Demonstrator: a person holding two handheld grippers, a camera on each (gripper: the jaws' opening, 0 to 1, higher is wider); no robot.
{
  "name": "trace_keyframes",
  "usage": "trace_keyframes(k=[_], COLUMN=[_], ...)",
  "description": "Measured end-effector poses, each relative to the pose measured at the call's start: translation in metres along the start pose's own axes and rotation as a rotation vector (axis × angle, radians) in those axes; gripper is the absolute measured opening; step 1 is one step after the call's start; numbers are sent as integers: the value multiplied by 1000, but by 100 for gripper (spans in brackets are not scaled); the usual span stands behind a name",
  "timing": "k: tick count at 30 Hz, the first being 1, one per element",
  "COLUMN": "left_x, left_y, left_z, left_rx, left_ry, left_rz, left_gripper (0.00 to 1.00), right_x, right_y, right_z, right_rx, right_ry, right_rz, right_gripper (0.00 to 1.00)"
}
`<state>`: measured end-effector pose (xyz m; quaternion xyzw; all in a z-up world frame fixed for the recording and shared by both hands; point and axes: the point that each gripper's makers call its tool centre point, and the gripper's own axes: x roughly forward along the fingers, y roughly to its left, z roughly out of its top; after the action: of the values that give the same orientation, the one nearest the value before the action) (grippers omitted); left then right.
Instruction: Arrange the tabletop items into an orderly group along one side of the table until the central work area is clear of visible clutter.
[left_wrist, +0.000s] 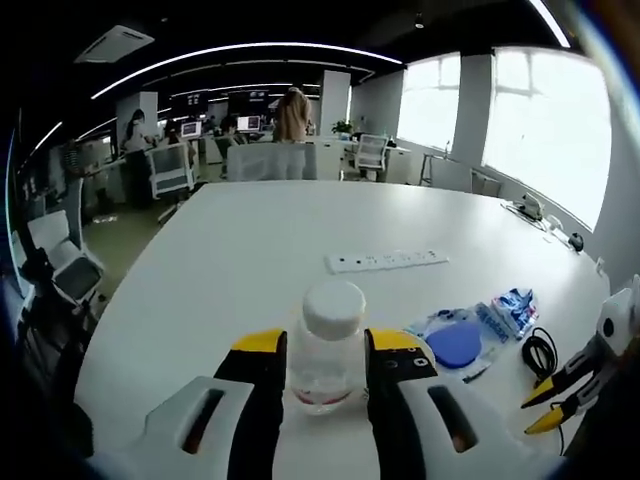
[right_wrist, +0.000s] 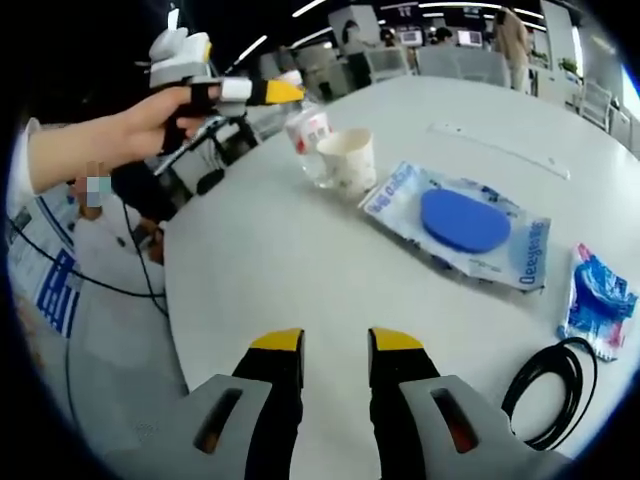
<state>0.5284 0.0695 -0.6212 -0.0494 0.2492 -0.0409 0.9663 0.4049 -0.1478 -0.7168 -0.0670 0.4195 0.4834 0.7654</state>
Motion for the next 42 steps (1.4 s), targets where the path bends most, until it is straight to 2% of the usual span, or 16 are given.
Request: trace_keyframes(k=[4, 12, 14, 17, 20, 26, 31, 37, 42], left_x=[-1, 0, -3, -6, -11, -13, -13, -14, -19], left_y=[0, -1, -4, -5, 0, -2, -14, -18, -21], left_z=[-4, 9, 6, -2, -13, -18, -22, -31, -44], left_rx=[1, -18, -16, -7, -31, -62, -52, -34, -46], left_ry=[14, -24, -30, -43, -27, -37, -37, -21, 5], left_rz=[-3, 12, 6, -2, 6, -5, -51, -82, -98], left_gripper=[36, 40, 46, 61, 64, 84, 99, 100, 99], right_x=[0, -3, -6, -10, -12, -15, -16, -19, -23], right_y=[1, 5, 4, 2, 0, -1, -1, -2, -6], right_z=[0, -9, -10, -13, -17, -17, -16, -15, -15], right_rx=[1, 16, 26, 46, 51, 57, 54, 65, 70], right_ry=[-2, -1, -12, -25, -18, -26, -29, -43, -49], right_rz=[1, 2, -3, -12, -19, -27, -27, -31, -44], right_gripper=[23, 23, 23, 23, 23, 23, 24, 24, 25])
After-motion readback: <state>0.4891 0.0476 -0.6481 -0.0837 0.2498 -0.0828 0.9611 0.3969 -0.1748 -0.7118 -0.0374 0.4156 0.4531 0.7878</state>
